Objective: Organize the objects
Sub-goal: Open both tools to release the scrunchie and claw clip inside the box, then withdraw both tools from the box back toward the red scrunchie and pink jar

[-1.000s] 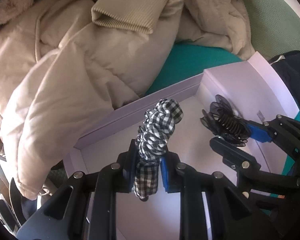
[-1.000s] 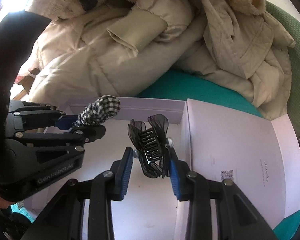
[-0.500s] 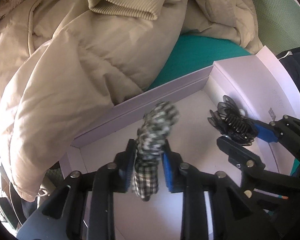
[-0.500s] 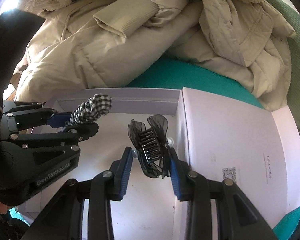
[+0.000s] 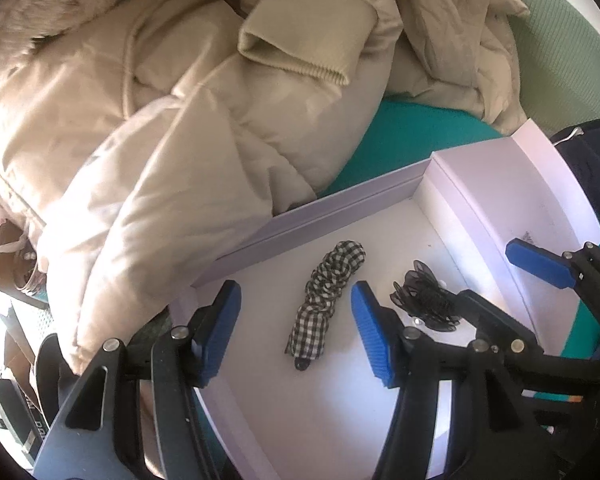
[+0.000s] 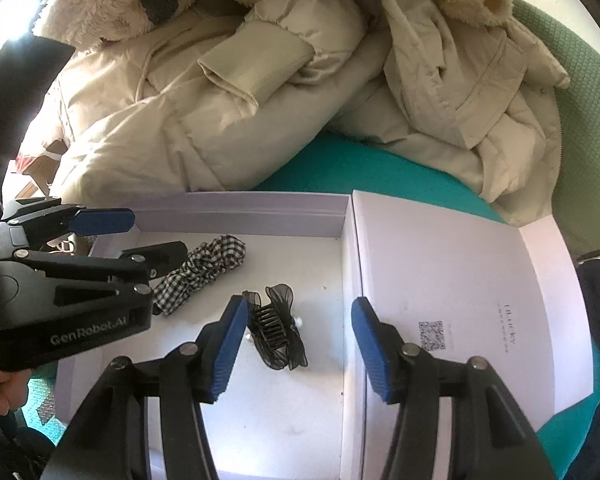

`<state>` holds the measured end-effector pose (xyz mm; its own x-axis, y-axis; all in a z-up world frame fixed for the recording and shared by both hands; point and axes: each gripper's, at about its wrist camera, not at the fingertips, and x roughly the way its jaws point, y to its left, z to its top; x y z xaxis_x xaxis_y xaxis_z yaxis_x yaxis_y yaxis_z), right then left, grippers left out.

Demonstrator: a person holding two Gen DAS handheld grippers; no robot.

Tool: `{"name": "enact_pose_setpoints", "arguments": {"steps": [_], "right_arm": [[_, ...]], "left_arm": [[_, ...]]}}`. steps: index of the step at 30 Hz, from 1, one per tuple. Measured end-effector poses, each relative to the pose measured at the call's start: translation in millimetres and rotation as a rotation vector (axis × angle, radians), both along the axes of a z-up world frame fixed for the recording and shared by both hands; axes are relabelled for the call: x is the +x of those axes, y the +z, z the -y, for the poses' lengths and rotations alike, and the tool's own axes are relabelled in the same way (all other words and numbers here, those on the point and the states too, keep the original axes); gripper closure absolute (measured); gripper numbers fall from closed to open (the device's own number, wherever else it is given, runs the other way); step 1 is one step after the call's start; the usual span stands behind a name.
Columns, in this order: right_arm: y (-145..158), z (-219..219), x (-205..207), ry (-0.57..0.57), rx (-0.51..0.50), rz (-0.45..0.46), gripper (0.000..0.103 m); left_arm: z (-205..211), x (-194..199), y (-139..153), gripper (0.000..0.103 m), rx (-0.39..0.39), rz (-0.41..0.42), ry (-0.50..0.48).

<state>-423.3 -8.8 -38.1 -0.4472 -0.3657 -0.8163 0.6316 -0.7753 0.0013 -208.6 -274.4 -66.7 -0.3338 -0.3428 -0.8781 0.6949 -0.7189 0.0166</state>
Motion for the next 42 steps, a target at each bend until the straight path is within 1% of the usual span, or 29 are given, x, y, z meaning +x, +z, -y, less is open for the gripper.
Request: {"name": "enact_pose_setpoints", "arguments": {"steps": [1, 4, 5, 8, 9, 11, 12, 15, 20, 25, 35, 42], "right_arm": [[3.3, 0.1, 8.7, -0.001, -0.002, -0.004, 0.048], [13.0, 2.3, 13.7, -0.005, -0.007, -0.017, 0.048], [19.5, 2.9, 19.2, -0.006, -0.009, -0.023, 0.048], [28.1, -1.1, 24.7, -0.010, -0.018, -0.037, 0.048], [33.2, -2.9, 29.4, -0.011, -0.021, -0.043, 0.048], [40.9, -3.3, 34.5, -0.013, -0.026, -0.056, 0.048], [46.0, -4.4, 38.9, -0.014, -0.028, -0.064, 0.048], [59.2, -8.2, 50.2, -0.016, -0.034, -0.085, 0.048], [80.0, -15.6, 72.7, -0.016, -0.042, -0.118, 0.048], [98.9, -24.6, 95.8, -0.020, -0.055, -0.153, 0.048], [125.0, -44.7, 146.3, -0.028, -0.072, -0.205, 0.048], [135.4, -61.8, 182.0, -0.041, -0.077, -0.221, 0.048]], "left_arm": [[-1.0, 2.2, 3.9, 0.047, -0.004, -0.005, -0.001], [-5.2, 13.4, 16.5, 0.047, -0.016, -0.017, 0.001], [-2.9, 8.8, 21.4, 0.047, -0.019, -0.021, 0.000], [-10.7, 12.6, 35.8, 0.047, -0.031, -0.034, -0.002], [-11.0, 20.9, 45.4, 0.047, -0.036, -0.040, -0.003], [-17.6, 29.8, 54.5, 0.047, -0.044, -0.051, -0.004], [-19.0, 42.7, 61.1, 0.047, -0.048, -0.056, -0.003], [-21.3, 48.4, 74.0, 0.047, -0.058, -0.073, -0.002], [-37.1, 66.9, 97.3, 0.047, -0.084, -0.105, 0.000], [-57.3, 92.1, 125.7, 0.047, -0.113, -0.134, 0.002], [-101.1, 129.7, 159.4, 0.047, -0.153, -0.168, -0.002], [-135.4, 156.6, 174.3, 0.040, -0.177, -0.183, 0.001]]}}
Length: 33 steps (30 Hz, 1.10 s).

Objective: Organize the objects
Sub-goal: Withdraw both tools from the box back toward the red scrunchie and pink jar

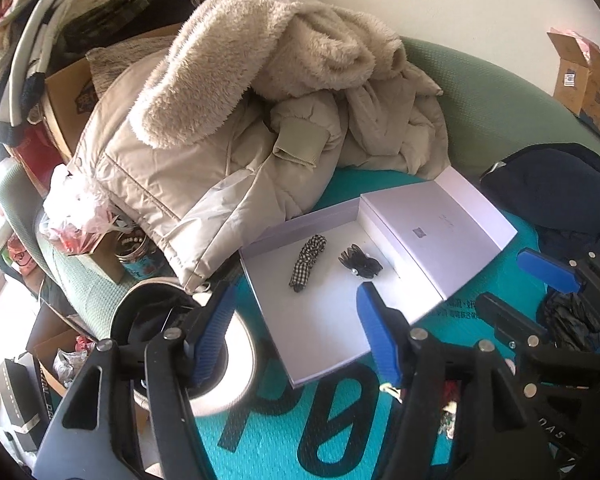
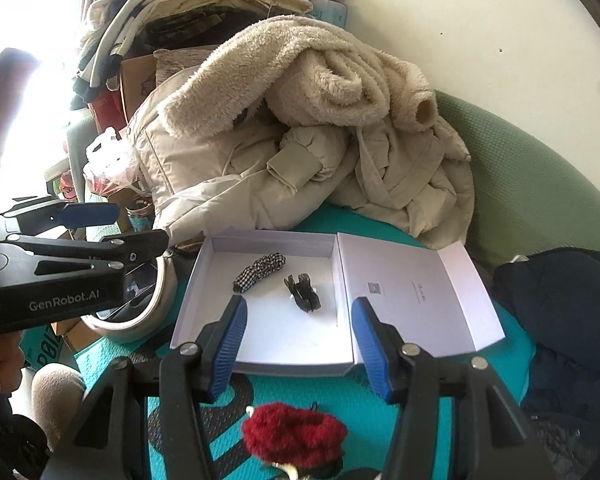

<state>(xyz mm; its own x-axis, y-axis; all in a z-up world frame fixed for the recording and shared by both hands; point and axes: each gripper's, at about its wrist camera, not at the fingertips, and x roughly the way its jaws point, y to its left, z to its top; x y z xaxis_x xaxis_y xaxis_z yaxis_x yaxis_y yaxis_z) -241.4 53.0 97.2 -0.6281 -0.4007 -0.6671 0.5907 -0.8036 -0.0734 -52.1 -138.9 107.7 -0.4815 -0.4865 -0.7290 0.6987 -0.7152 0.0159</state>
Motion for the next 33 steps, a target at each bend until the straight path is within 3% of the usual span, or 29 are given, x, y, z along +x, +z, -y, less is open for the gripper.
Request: {"name": "enact_pose_setpoints", "arguments": {"steps": [16, 33], "right_arm": [[-3.1, -44.5, 75.1, -0.051, -0.021, 0.005, 0.048], [-25.3, -109.9, 117.4, -0.114, -0.029, 0.017, 0.048]], "left_arm": [[-86.9, 43.4, -2.7, 0.036, 0.004, -0.014, -0.051], [-170.4, 31.8, -29.9, 0.032, 0.044, -0.023, -0.161]]}}
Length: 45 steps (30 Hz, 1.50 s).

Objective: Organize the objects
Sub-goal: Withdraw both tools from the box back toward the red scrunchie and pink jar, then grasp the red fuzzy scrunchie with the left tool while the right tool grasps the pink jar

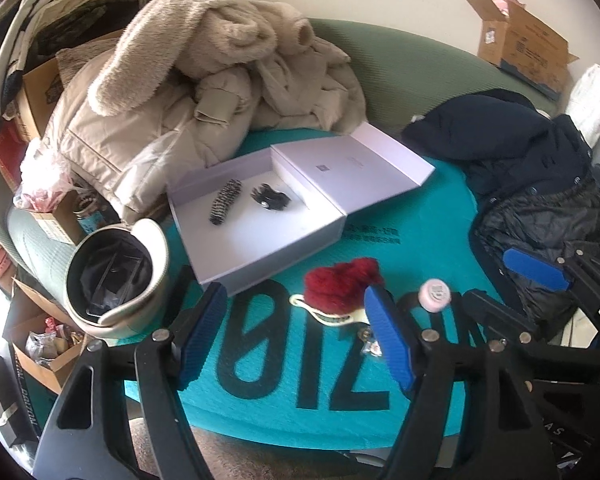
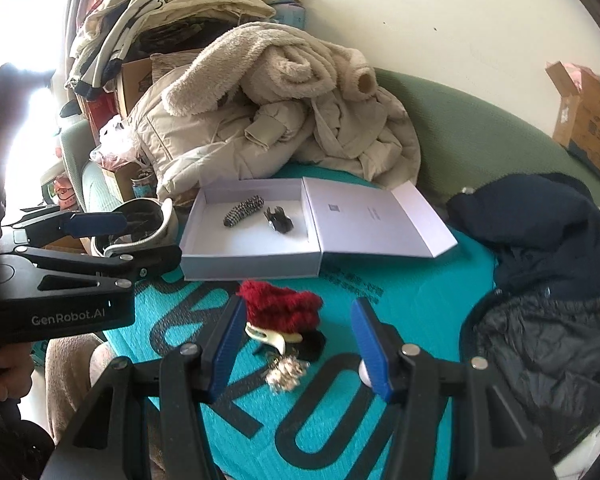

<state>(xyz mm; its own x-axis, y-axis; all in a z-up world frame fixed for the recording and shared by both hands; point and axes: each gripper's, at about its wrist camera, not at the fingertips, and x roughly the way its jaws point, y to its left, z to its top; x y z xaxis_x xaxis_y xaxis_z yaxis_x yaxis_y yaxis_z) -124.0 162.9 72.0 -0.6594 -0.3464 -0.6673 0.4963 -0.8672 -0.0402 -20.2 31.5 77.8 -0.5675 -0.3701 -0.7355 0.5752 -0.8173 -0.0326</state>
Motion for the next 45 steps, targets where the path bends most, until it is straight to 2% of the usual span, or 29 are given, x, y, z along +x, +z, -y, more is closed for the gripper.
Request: {"name": "enact_pose_setpoints", "arguments": {"steps": [14, 20, 28, 33, 35, 45], "right_arm": [[-44.1, -32.4, -9.3, -0.051, -0.031, 0.080, 0.048], [-65.0, -37.6, -21.9, -0.068, -0.020, 0.084, 0.048], [-92.9, -49.4, -42.6, -0.092, -0.064, 0.104, 0.046], [-110.6, -52.7, -58.4, -0.107, -0.067, 0.140, 0.045], [-117.4, -53.9, -64.6, -0.110, -0.071, 0.151, 0.040], [-149.3, -60.0, -90.8, -0.147, -0.055, 0.204, 0.039]], "left_arm": [[-13.2, -29.1, -45.3, 0.032, 0.078, -0.002, -0.069], [-2.8, -49.9, -69.6, 0.032, 0.109, 0.014, -0.093], [20.4, -81.2, -105.5, 0.032, 0.160, 0.071, -0.087], [28.3, -98.0, -119.2, 0.032, 0.167, 0.078, -0.099], [28.9, -105.0, -124.3, 0.032, 0.173, 0.085, -0.121], [40.9, -132.0, -147.9, 0.031, 0.175, 0.129, -0.140]]}}
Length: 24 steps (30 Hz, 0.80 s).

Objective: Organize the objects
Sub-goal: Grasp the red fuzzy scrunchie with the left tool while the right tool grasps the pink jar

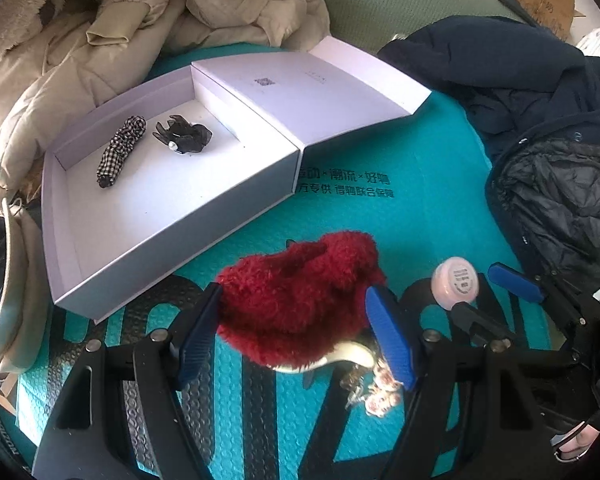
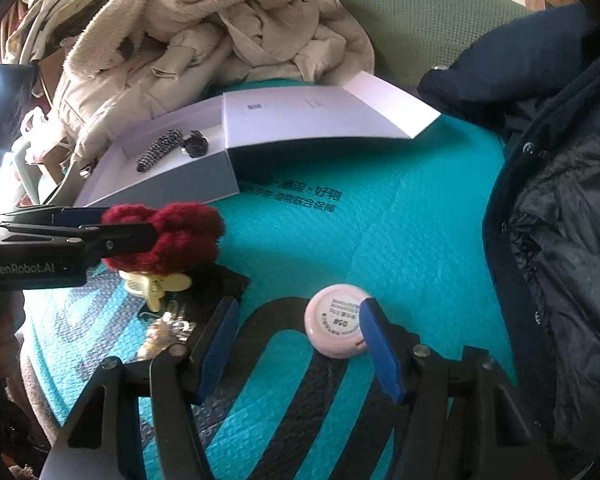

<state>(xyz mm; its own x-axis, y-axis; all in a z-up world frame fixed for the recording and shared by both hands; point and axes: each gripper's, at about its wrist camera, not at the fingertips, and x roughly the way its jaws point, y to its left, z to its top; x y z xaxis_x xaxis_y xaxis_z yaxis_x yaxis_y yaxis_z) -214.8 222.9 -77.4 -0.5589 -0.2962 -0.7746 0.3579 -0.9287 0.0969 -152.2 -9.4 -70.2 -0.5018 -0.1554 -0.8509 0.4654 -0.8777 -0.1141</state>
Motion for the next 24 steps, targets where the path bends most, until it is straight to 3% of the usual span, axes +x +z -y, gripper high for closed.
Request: {"name": "enact_pose_setpoints", "arguments": {"steps": [18, 21, 24], "right_arm": [[-37.4, -10.6, -25.2, -0.060, 0.007, 0.081, 0.037], [-37.6, -9.5, -25.0, -0.065, 0.036, 0.073, 0.049], [-37.5, -6.8, -24.2, -0.053, 0.061, 0.063, 0.051]], "left_arm": [[12.7, -29.4, -27.5, 0.028, 0.049, -0.015, -0.048], [13.4, -29.8, -30.5, 0.033, 0.058, -0.013, -0.049], [9.3, -28.6, -30.2, 0.040, 0.045, -0.015, -0.062]]}}
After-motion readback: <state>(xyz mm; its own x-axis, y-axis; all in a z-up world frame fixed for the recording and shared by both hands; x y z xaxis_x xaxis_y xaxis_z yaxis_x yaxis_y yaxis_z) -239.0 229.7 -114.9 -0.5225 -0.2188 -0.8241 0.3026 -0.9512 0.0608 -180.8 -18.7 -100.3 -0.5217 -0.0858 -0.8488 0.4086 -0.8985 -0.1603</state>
